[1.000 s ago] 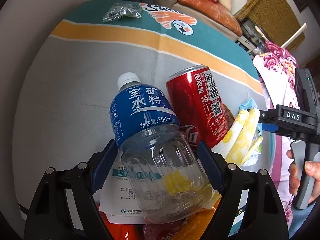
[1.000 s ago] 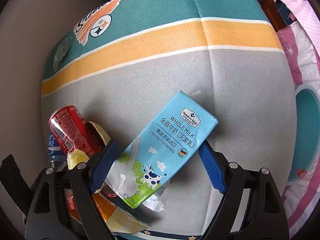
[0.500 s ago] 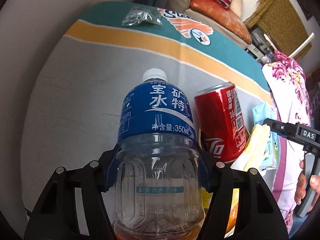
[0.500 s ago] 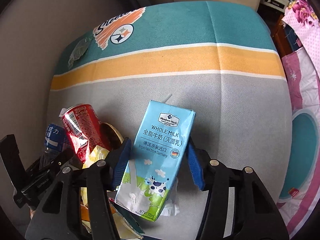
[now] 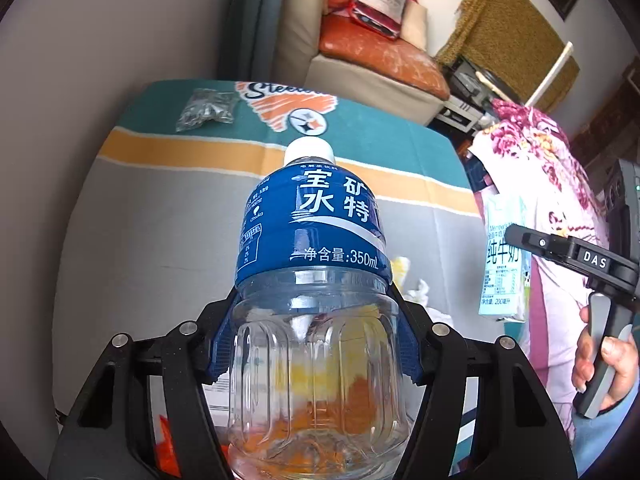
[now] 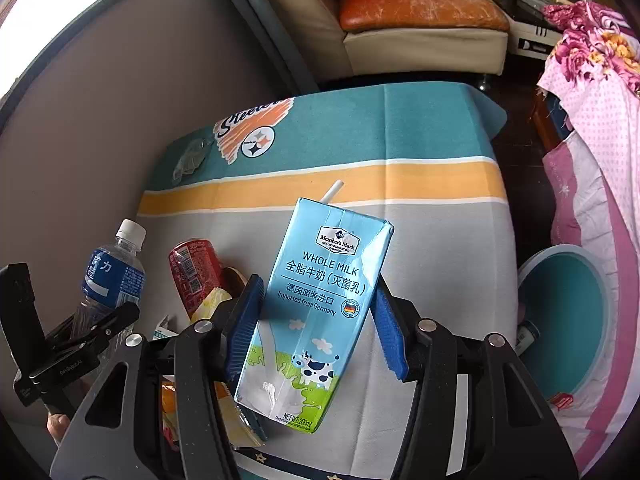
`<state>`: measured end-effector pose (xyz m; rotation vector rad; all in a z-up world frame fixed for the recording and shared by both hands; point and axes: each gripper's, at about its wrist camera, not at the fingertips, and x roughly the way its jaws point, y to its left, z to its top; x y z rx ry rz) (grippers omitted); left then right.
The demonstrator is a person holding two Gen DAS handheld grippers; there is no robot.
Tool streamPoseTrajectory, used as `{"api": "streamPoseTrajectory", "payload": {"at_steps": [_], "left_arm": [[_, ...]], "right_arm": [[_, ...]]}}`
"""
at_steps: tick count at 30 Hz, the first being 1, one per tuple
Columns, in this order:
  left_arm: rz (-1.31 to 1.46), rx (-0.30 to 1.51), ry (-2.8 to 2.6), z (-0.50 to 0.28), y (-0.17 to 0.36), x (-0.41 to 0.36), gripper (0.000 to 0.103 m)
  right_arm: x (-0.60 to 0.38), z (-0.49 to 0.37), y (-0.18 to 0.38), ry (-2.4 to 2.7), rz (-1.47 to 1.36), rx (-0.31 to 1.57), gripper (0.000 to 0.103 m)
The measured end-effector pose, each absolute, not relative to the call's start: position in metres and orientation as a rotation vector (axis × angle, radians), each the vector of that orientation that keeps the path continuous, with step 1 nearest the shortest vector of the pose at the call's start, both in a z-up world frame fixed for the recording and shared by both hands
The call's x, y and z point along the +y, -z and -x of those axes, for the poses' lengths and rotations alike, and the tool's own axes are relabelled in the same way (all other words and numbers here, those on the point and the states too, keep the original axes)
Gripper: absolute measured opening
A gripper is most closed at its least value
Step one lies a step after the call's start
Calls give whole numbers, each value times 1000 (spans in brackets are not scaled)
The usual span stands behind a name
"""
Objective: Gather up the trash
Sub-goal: 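Carry bottle and milk carton over the bin and release both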
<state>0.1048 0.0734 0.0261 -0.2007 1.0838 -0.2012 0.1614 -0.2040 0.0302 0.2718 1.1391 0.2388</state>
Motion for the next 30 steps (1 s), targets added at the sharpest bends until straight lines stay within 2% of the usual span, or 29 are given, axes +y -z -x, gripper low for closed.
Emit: {"api": "streamPoseTrajectory", "payload": {"at_steps": [18,30], "left_arm": [[-79,1196,589,-107,15,-183,65],[-194,1245,665,-107,53,-289,65]], "right_arm": [[-401,-69,-21,-3,-414,981,52],[-472,-46,9,109,-452,980,52]]}}
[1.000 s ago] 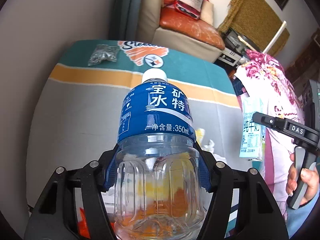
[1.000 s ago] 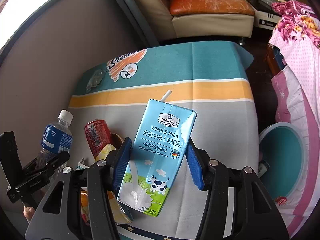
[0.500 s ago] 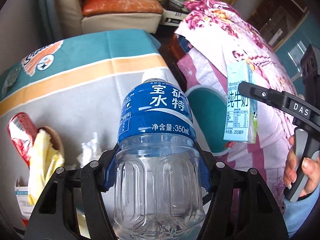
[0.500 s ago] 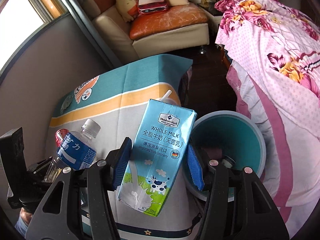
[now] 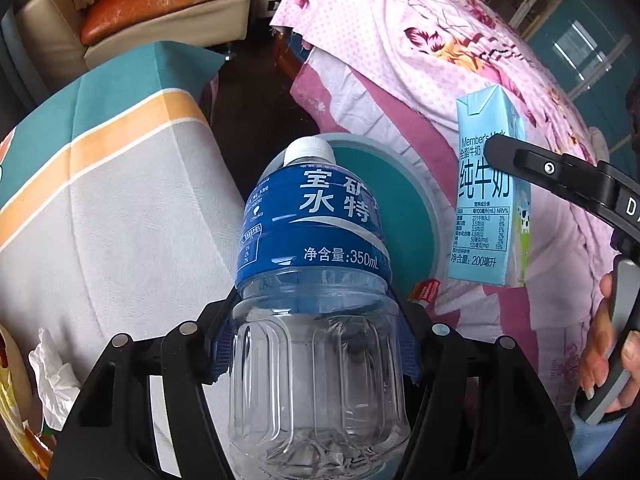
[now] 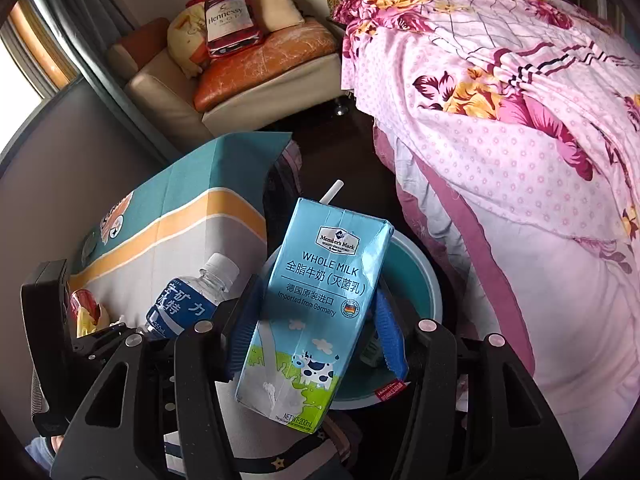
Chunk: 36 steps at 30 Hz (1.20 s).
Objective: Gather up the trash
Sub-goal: 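Carry bottle and milk carton over the bin and release both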
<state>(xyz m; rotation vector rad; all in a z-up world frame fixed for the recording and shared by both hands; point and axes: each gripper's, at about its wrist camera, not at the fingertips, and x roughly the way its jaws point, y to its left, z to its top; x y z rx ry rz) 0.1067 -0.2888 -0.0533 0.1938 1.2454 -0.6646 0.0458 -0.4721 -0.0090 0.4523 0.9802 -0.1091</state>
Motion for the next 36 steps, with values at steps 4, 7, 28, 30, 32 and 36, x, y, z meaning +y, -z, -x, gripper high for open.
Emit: {"api": "streamPoseTrajectory", "payload": {"at_steps": [4,7,28,30,32,36], "left_arm": [[-216,1254,664,-108,63,-302,65],[-231,1258,653,-109,68,-305,65],[-162,1169,575,-110,44,-275,90],[-159,1161,560,-110,42,-266,90],[-151,1160,548,-112,41,-258,90],[-140,1149,519,-113,38,-243,90]], "right_arm": [[-479,-47,20,110,-459,1003,52],[-482,-49,26,112,-462,1013,52],[-474,-55,41,99,-449,1058,52],[-471,-57,44,92,-442,1070,52],[-468,-59,47,89,-439,1081,52],[-461,-62,49,80,-429,1096,52]]}}
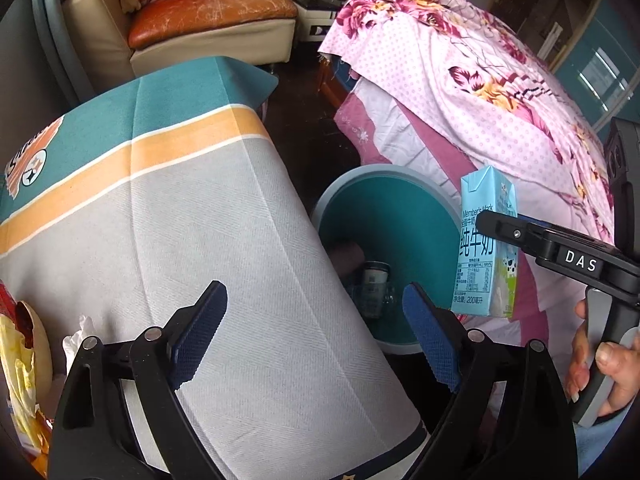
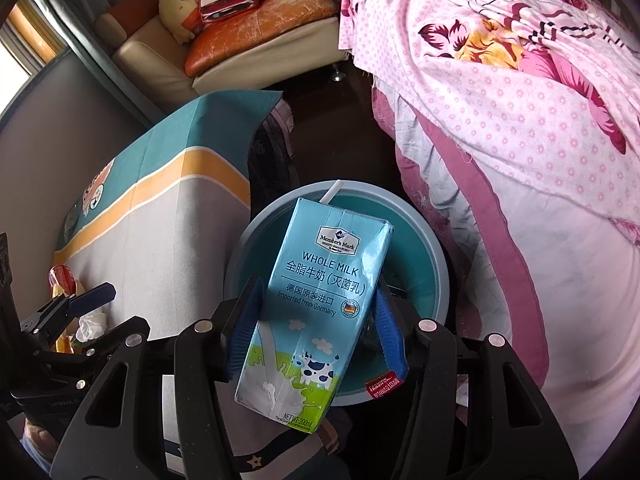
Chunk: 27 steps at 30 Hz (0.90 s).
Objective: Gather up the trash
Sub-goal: 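Carry bottle and milk carton over the bin and release both, then grasp the red snack bag with left tool while right tool grasps orange chip bag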
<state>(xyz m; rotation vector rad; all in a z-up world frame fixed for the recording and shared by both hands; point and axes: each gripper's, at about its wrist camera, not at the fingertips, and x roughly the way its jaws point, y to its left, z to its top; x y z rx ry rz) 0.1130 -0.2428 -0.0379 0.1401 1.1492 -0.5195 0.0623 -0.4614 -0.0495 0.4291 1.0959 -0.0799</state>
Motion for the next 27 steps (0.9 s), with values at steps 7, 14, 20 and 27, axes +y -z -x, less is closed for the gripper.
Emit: {"api": "streamPoseTrajectory", "payload": {"at_steps": [7,14,20,27], "left_arm": [[-104,1135,490,-110,31,-216,90],[-84,1131,479,-105,25,-195,90],[-64,1127,464,-97,21,-165,90],[-58,1120,445,-80,12,-114,91]], "right_arm": [[-447,-67,53,64,-407,1135,53],[-427,-68,51,59,-377,1164,67],[-405,-65,42,47,-368,1170,73],[-356,-60,34,-14,-318,1198,74]]}}
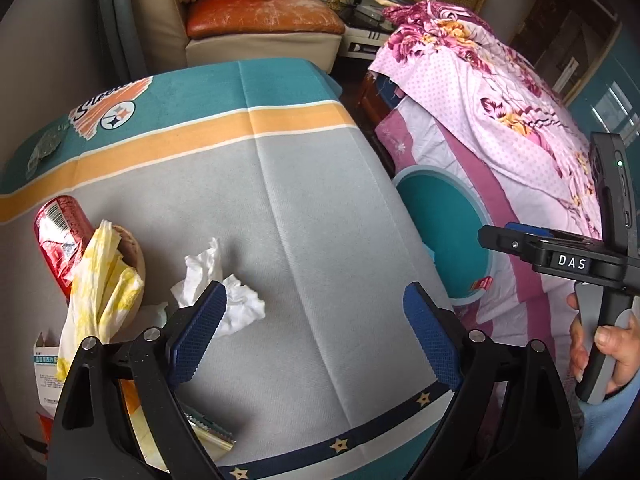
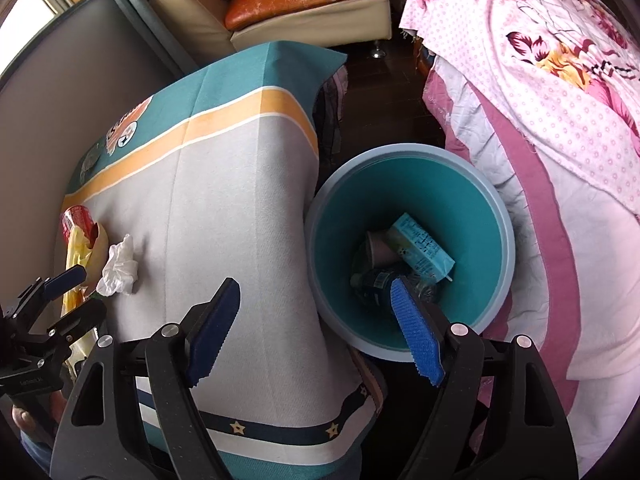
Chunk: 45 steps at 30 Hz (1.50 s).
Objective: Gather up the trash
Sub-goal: 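Grasp the red snack bag with left tool while right tool grasps orange chip bag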
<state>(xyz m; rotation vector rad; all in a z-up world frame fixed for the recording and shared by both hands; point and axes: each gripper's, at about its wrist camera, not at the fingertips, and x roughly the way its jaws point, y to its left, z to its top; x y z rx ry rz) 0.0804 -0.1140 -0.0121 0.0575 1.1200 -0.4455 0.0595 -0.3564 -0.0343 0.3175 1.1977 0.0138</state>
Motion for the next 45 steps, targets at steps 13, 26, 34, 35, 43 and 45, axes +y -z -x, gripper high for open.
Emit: {"api": "streamPoseTrajectory", "payload": {"at_steps": [13,26,34,35,43,45], "left_arm": [[-85,1110,394,-30,-3,14,92],[-23,1159,279,26,21,136,92],[-8,1220,169,30,60,191,92],[-2,1234,162,29,66,194,92],[-7,1248,156,17,87,190,92],[3,1236,144,15,86,192,89]], "right_arm": [[-230,-43,33,-211,-170,1306,77],[-93,-44,31,-448,-41,1354,78],[-45,-58,45,-491,9,1385,82],[-43,-60,48,-490,7,1388,83],[-35,-68,54,-492,-9,1369,64],[-37,-69,56,-489,-20,1385,45]]}}
